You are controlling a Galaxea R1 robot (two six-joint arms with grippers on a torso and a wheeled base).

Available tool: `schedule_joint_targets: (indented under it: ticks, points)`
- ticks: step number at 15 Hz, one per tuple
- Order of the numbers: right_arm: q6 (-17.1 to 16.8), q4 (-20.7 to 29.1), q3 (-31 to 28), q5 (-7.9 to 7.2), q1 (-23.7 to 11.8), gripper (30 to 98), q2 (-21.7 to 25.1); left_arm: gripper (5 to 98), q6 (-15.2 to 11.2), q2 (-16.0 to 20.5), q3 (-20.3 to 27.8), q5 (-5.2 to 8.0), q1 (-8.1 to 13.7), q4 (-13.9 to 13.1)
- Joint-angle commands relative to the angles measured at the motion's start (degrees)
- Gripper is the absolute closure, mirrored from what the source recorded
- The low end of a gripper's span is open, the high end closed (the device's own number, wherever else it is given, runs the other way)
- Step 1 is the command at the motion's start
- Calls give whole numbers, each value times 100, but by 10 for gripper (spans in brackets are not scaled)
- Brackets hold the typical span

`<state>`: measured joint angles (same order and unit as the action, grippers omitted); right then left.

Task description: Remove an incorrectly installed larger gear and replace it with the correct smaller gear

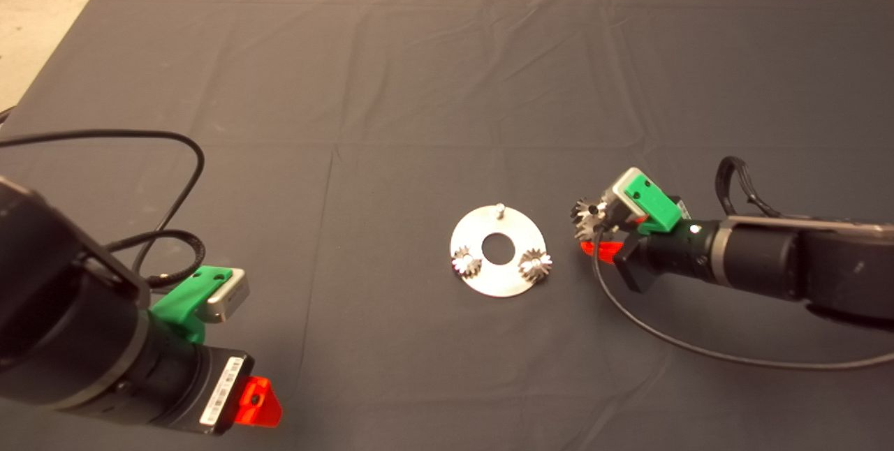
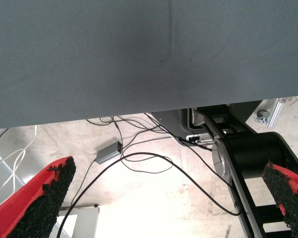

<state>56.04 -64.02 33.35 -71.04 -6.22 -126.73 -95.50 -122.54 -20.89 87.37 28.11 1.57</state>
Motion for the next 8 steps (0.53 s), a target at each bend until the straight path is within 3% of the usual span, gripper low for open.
schedule_joint_targets:
  ticks: [1, 3, 8]
  points:
    - [191, -4, 356, -138, -296, 882, -484, 58, 5, 23, 61, 69, 28, -61]
    - [197, 239, 771, -129, -319, 882, -816, 58, 5, 23, 61, 96, 28, -62]
    - [381, 515, 1006, -129, -495, 881, -1079, 58, -4, 15, 61, 96, 28, -61]
